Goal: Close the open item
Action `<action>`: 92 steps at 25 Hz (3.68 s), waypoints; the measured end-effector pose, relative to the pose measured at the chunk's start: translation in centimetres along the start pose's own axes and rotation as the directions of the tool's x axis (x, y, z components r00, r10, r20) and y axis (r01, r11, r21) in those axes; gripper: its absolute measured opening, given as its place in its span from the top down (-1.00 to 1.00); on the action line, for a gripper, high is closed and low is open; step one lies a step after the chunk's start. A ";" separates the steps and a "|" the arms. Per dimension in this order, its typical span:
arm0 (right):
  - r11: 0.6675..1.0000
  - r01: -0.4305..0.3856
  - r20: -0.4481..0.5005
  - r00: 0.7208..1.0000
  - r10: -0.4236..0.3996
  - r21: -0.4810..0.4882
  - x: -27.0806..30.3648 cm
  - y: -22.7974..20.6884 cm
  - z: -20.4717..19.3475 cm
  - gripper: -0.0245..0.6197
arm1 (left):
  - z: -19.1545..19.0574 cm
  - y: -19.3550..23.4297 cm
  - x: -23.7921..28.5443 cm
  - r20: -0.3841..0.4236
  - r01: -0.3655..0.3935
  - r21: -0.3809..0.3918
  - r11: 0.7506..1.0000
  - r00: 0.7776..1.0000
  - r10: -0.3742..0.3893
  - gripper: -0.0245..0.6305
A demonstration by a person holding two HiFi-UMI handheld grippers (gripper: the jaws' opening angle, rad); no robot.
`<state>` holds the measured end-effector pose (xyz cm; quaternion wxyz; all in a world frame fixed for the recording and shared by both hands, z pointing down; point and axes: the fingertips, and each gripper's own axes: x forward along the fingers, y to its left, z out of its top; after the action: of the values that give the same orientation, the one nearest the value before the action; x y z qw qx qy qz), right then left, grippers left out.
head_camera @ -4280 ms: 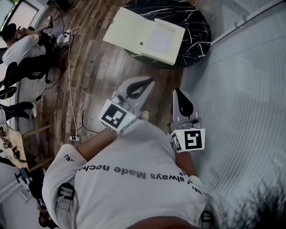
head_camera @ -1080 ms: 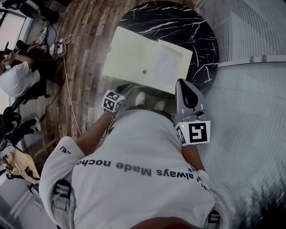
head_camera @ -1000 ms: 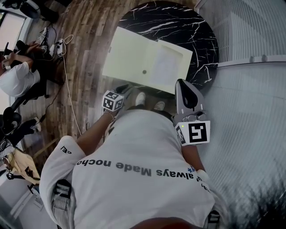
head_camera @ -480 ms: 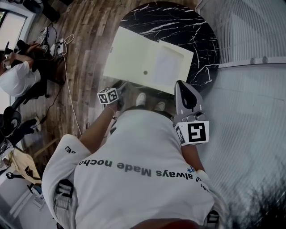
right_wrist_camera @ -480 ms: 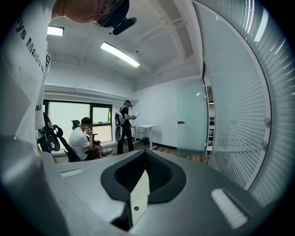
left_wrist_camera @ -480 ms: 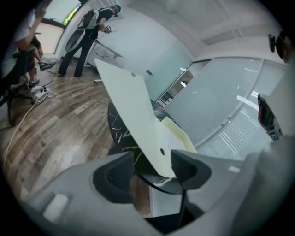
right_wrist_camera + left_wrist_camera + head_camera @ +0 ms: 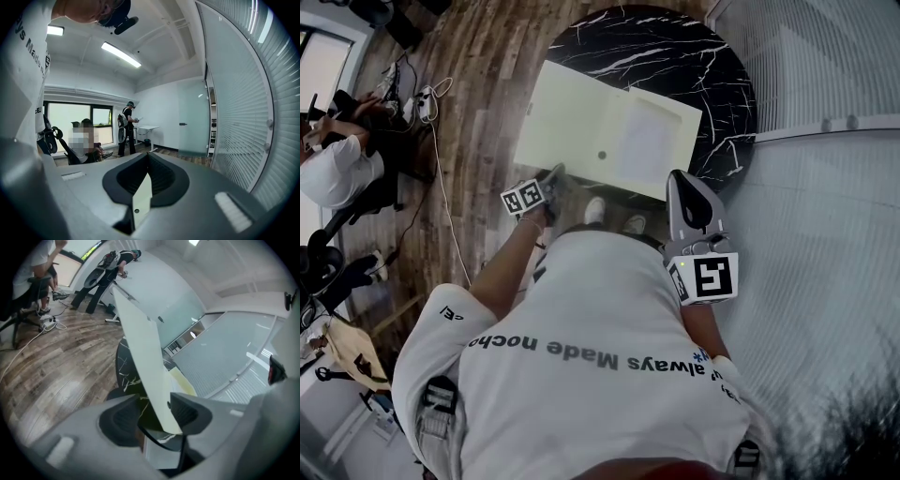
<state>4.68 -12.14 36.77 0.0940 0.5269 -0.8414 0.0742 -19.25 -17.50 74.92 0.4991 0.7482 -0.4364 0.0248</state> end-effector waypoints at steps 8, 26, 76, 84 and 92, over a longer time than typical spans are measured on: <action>1.000 0.007 0.002 1.000 -0.007 0.012 -0.2 -0.8 -0.4 0.92 | 1.1 -0.7 0.5 0.034 0.013 0.009 1.000 0.999 -0.013 0.71; 1.000 0.017 0.004 1.000 -0.018 0.025 -1.0 -1.8 -0.7 0.92 | 1.9 -5.0 -0.2 0.031 -0.019 0.232 0.973 0.999 0.013 0.91; 0.993 0.084 -0.057 0.995 -0.079 0.088 -4.8 -8.4 -4.8 0.92 | -14.4 -19.2 10.0 -0.406 0.317 0.899 0.302 0.862 0.304 0.70; 0.989 0.098 -0.128 0.988 -0.084 0.108 -4.2 -9.7 -8.2 0.92 | -16.4 -19.2 11.1 -0.461 0.379 0.884 0.274 0.802 0.379 0.66; 0.990 0.114 -0.231 0.969 -0.092 0.085 -0.9 -12.4 -13.3 0.92 | -17.3 -19.0 11.7 -0.479 0.430 0.877 0.214 0.756 0.447 0.64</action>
<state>17.32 -13.72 49.81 0.1674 0.5619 -0.7921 0.1697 7.73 -9.26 75.35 0.0306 0.8225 -0.1182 0.5554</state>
